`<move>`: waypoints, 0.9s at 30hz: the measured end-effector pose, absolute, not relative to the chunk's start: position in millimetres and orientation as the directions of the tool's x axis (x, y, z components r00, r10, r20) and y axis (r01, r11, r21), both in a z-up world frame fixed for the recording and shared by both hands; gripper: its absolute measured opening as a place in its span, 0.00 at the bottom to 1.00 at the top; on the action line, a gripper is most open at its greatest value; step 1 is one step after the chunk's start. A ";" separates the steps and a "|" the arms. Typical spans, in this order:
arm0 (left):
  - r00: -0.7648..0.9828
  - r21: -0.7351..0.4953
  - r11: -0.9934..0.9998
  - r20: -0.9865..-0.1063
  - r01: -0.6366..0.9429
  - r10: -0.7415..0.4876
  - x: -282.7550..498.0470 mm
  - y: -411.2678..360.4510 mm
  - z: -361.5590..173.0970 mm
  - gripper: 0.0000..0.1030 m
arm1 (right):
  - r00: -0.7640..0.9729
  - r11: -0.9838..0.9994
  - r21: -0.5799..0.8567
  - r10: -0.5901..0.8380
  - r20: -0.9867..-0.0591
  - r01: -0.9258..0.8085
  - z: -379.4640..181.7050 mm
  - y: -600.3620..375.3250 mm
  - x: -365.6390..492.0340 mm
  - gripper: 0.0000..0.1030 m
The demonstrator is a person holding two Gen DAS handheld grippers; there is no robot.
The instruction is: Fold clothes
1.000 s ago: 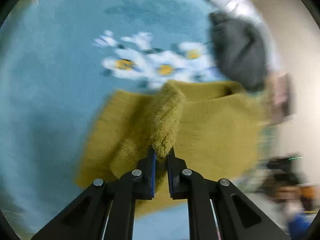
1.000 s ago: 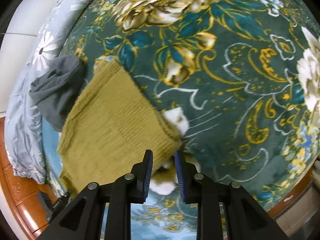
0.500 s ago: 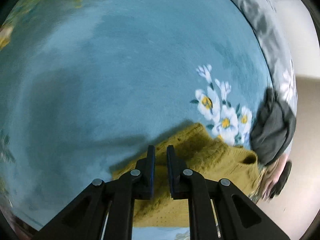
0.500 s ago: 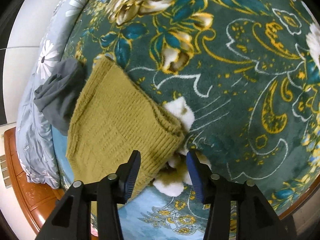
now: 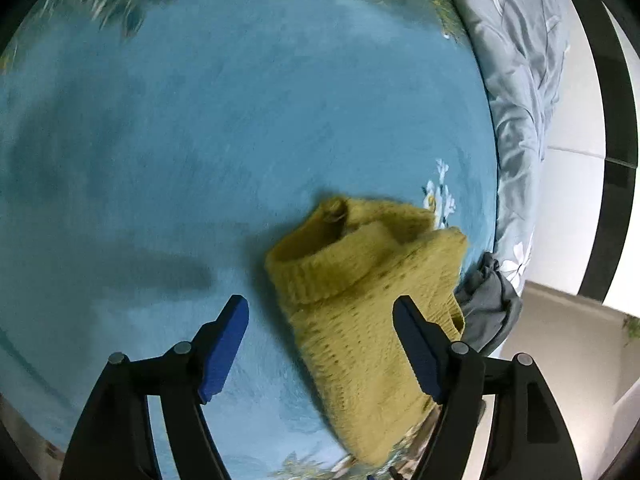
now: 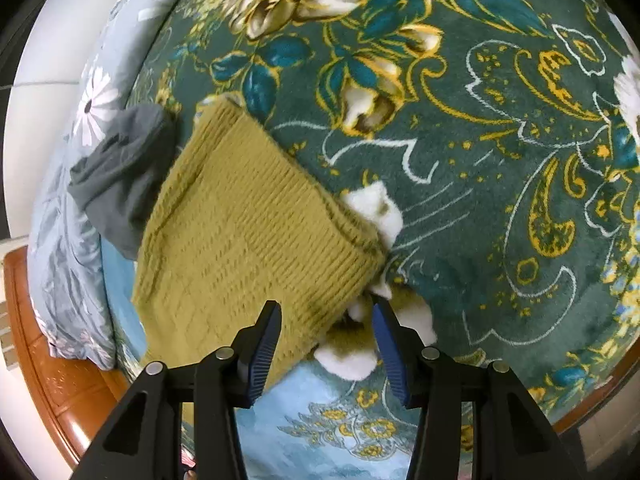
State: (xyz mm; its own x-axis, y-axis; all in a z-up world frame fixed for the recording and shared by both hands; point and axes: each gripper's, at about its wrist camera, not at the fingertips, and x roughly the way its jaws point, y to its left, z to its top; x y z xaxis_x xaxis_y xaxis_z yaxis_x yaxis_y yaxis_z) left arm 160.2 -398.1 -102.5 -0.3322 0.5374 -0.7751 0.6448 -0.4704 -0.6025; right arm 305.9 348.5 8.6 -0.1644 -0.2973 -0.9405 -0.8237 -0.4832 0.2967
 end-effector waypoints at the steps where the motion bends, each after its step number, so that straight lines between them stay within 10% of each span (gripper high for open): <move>1: -0.338 -0.608 -0.471 -0.772 0.639 0.538 161.4 -393.8 -105.5 0.73 | -0.155 -0.491 0.291 -0.299 -0.941 -0.821 9.7 345.0 305.0 0.50; 11: -0.417 -0.640 -0.348 -0.736 0.685 0.534 151.7 -382.1 -138.1 0.61 | -0.060 -0.612 0.263 -0.333 -0.941 -0.746 26.6 297.0 286.5 0.50; 13: -0.417 -0.632 -0.356 -0.746 0.688 0.519 151.3 -378.2 -137.4 0.49 | -0.044 -0.644 0.255 -0.325 -0.945 -0.721 34.2 290.5 278.1 0.50; 15: -0.394 -0.622 -0.356 -0.748 0.697 0.535 149.5 -374.5 -140.8 0.15 | -0.042 -0.668 0.252 -0.313 -0.949 -0.700 42.6 285.9 267.7 0.50; 27: -0.390 -0.621 -0.603 -0.783 0.501 0.484 128.7 -336.1 -43.5 0.11 | -0.104 -0.701 0.315 -0.327 -0.939 -0.640 76.3 267.8 234.8 0.50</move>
